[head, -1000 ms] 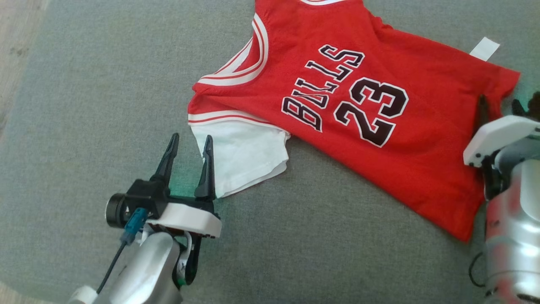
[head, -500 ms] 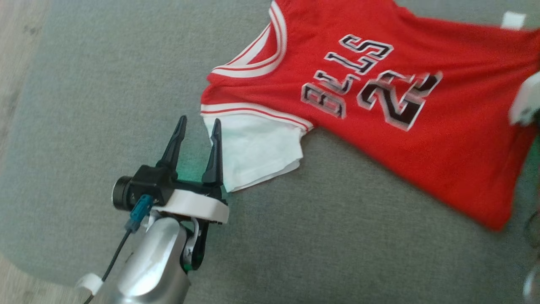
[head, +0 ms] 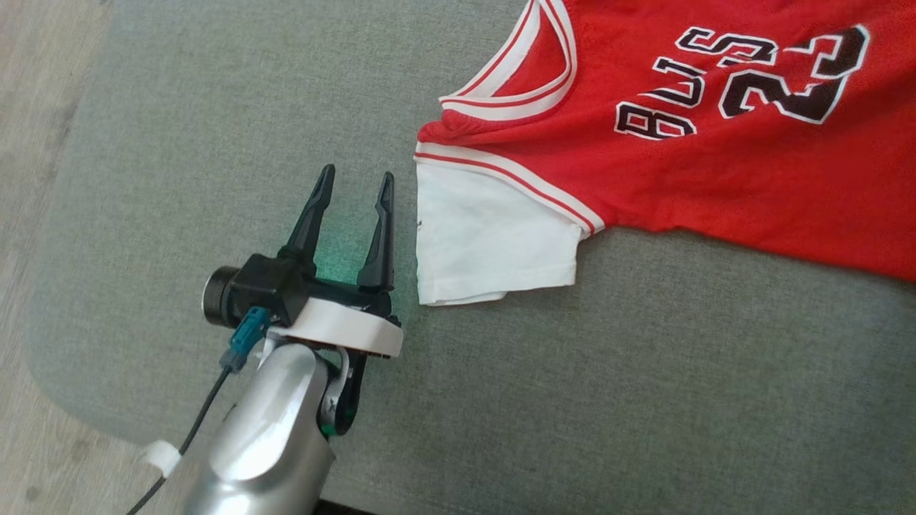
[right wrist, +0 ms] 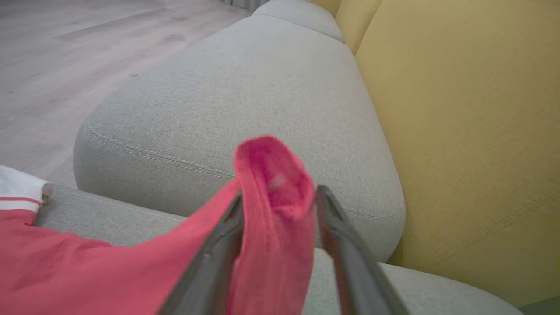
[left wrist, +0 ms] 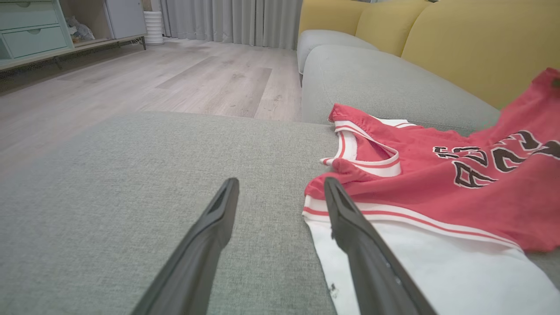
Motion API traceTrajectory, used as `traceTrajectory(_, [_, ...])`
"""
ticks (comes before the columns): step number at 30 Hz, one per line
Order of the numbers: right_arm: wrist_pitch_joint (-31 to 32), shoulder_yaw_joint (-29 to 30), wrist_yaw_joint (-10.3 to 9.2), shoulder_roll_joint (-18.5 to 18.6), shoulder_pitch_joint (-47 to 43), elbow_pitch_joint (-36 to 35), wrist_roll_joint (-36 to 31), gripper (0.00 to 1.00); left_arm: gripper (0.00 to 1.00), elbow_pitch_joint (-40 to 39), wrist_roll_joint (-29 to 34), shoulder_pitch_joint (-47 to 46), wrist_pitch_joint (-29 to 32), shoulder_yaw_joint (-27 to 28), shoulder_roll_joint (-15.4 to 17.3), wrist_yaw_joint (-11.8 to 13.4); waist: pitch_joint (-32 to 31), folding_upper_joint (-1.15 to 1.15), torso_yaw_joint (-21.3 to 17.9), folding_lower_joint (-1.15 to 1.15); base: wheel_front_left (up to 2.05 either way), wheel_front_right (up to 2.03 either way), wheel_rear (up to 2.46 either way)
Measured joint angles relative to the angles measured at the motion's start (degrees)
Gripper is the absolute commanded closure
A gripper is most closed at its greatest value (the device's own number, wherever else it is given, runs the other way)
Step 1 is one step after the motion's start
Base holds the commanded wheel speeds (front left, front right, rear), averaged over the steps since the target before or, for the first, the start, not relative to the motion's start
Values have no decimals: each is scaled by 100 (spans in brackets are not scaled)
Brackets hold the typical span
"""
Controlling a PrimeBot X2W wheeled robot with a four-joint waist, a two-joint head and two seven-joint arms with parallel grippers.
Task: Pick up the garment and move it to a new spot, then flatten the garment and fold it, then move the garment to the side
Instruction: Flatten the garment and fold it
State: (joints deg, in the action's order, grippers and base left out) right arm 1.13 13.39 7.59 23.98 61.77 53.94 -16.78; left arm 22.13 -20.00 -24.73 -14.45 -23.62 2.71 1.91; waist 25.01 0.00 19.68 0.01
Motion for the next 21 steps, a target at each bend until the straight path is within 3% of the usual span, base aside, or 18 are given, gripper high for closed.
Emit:
traceTrajectory(9, [-1187,45,0,-393,-188,258,76,0,0,10,111,44,-1,278,-29,-40,-327,0,-290,-2,0,0,0])
traceTrajectory(16, [-1514,164,0,-981,-987,-388,625,0,0,36,151,281,-1,541,-23,-41,-697,0,-625,-2,0,0,0])
traceTrajectory(21, [-1550,-5,0,-1597,-2037,-1388,1249,0,0,138,209,586,-1,681,-18,-43,-1062,0,-901,-2,0,0,0])
